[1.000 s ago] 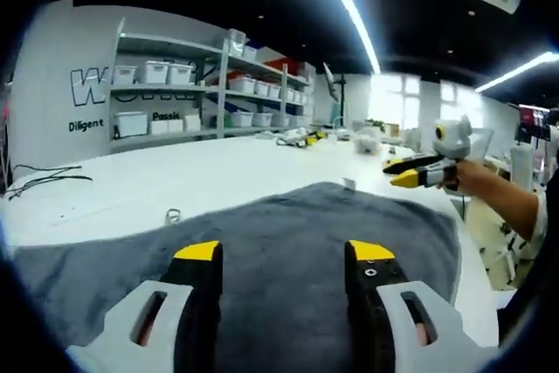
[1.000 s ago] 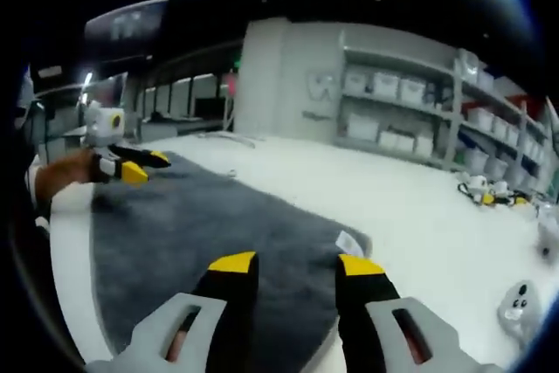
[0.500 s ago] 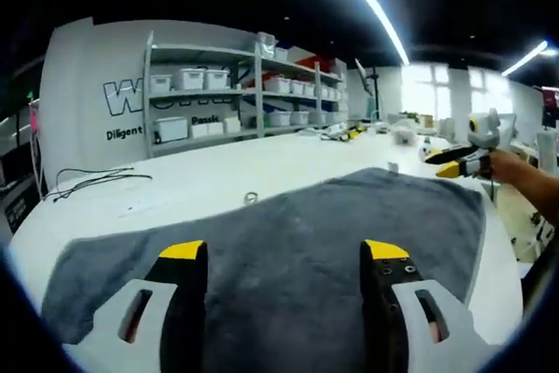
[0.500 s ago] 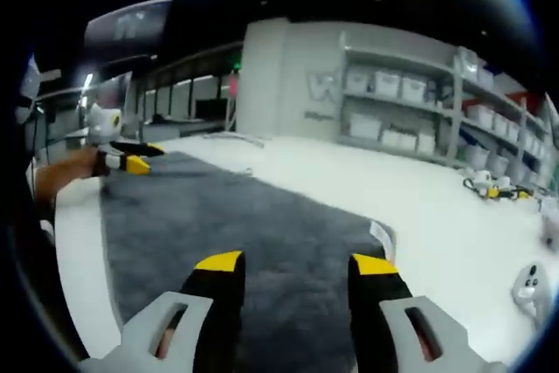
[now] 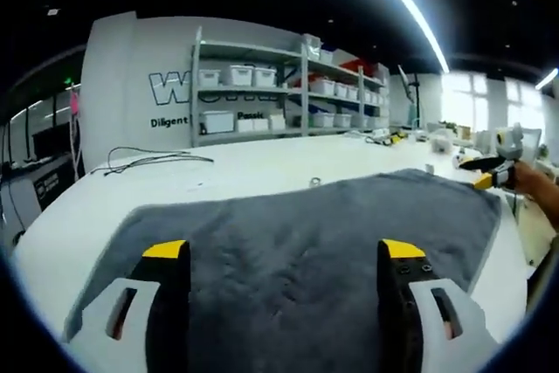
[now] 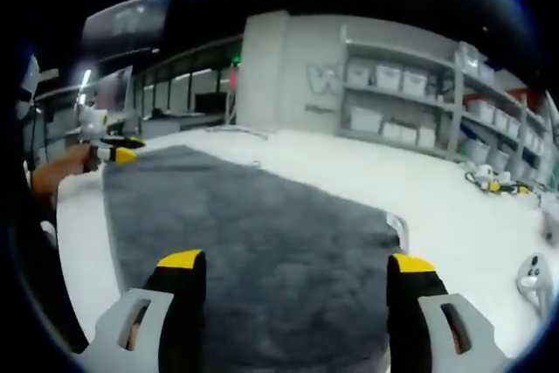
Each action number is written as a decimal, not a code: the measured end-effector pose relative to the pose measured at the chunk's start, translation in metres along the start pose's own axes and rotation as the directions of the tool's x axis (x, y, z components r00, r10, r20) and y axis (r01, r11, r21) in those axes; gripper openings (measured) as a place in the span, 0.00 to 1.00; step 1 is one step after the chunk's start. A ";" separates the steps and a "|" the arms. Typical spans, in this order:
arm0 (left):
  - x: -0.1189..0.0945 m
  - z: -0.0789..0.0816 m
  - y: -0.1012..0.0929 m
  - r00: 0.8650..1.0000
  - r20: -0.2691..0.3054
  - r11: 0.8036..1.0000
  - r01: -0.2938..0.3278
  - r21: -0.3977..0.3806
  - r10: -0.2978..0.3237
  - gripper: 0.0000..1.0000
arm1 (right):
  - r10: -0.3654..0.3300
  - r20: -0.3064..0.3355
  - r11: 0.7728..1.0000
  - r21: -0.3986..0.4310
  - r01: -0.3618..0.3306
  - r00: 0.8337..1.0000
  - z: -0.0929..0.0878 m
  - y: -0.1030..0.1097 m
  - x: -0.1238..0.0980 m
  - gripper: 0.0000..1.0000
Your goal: Open the folded towel by lifting each exposed corner and separating the folded layers until the towel lies flat within the target outline without major curled edges
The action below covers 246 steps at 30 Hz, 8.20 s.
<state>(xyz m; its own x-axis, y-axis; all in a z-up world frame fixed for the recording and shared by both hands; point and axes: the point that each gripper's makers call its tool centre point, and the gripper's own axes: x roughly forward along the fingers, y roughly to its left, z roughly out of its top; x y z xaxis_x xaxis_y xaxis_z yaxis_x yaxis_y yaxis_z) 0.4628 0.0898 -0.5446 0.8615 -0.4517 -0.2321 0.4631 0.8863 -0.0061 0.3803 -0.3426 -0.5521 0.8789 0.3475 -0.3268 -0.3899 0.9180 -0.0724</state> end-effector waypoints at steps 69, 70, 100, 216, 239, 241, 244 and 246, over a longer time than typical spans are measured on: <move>-0.092 -0.076 0.083 0.958 -0.192 0.974 -0.223 -0.035 0.212 0.87 | 0.161 -0.189 0.987 0.027 -0.159 0.969 -0.057 0.029 -0.012 0.93; -0.092 -0.076 0.083 0.957 -0.194 0.974 -0.226 -0.035 0.215 0.87 | 0.166 -0.191 0.986 0.024 -0.164 0.967 -0.057 0.028 -0.012 0.93; -0.113 -0.083 0.062 0.942 -0.202 0.958 -0.283 -0.050 0.267 0.87 | 0.287 -0.229 0.953 -0.027 -0.301 0.930 -0.053 0.008 0.011 0.93; 0.029 -0.029 0.141 0.969 -0.199 0.989 -0.148 -0.001 0.145 0.69 | -0.018 -0.110 0.998 0.052 0.024 0.994 -0.049 0.001 -0.007 0.72; 0.051 -0.044 0.158 0.969 -0.216 0.991 -0.133 -0.028 0.124 0.74 | 0.066 -0.151 0.996 0.069 -0.057 0.986 -0.058 -0.003 -0.014 0.70; 0.053 -0.044 0.160 0.968 -0.213 0.989 -0.142 -0.030 0.132 0.75 | 0.064 -0.154 0.996 0.073 -0.054 0.986 -0.059 -0.004 -0.016 0.69; 0.053 -0.043 0.160 0.967 -0.213 0.989 -0.147 -0.030 0.138 0.75 | 0.063 -0.147 0.996 0.074 -0.052 0.987 -0.060 -0.005 -0.019 0.68; 0.054 -0.043 0.161 0.967 -0.212 0.988 -0.153 -0.031 0.143 0.75 | 0.063 -0.144 0.996 0.073 -0.053 0.988 -0.060 -0.005 -0.020 0.67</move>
<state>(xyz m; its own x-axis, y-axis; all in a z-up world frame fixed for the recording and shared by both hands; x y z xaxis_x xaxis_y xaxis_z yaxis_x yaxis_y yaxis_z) 0.5745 0.2127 -0.6003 0.8549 -0.2885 -0.4311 0.3194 0.9476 -0.0008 0.3477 -0.3658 -0.6020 0.8039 0.3734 -0.4629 -0.4147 0.9099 0.0138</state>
